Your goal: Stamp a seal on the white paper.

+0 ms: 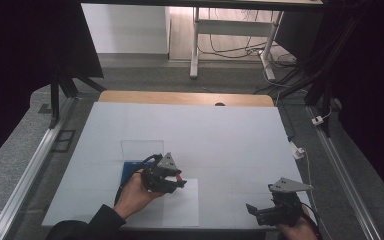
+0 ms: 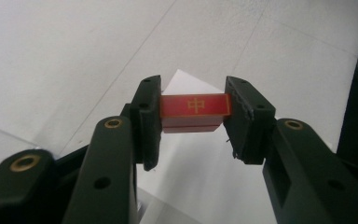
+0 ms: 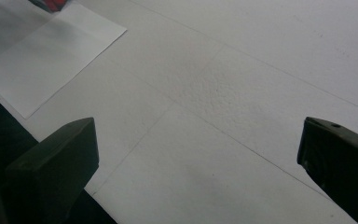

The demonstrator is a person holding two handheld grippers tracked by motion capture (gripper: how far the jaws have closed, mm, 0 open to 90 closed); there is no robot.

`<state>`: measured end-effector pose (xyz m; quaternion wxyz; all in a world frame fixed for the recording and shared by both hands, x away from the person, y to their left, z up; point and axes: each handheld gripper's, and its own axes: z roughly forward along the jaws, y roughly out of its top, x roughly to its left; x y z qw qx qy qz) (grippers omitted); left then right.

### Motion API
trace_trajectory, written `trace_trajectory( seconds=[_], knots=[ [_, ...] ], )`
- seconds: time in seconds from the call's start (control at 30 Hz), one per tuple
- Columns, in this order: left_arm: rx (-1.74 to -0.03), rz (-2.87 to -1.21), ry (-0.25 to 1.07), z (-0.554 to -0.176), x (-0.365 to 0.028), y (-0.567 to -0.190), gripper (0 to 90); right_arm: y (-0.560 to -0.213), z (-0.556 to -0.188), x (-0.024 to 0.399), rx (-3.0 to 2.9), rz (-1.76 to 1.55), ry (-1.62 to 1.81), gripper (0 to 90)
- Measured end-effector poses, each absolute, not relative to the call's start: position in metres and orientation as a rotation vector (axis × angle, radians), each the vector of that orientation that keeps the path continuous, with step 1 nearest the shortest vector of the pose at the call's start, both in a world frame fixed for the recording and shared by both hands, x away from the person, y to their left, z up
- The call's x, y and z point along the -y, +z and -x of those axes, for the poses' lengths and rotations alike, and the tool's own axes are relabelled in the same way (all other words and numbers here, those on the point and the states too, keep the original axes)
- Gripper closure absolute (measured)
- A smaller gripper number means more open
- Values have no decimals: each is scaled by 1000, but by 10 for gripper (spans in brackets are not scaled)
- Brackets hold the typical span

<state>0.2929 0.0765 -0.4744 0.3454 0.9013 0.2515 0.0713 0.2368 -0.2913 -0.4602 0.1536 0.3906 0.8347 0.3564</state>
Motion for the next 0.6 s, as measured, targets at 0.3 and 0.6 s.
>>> trace_trajectory(
  seconds=[0.3,0.6],
  knots=[
    [-645,-2375,181,-298,-64,-487,582,-460,-237,291,-2395,-1117,1024,0],
    [-656,-2393,172,-301,-59,-496,582,-460,-237,291,-2396,-1114,1025,0]
  ],
)
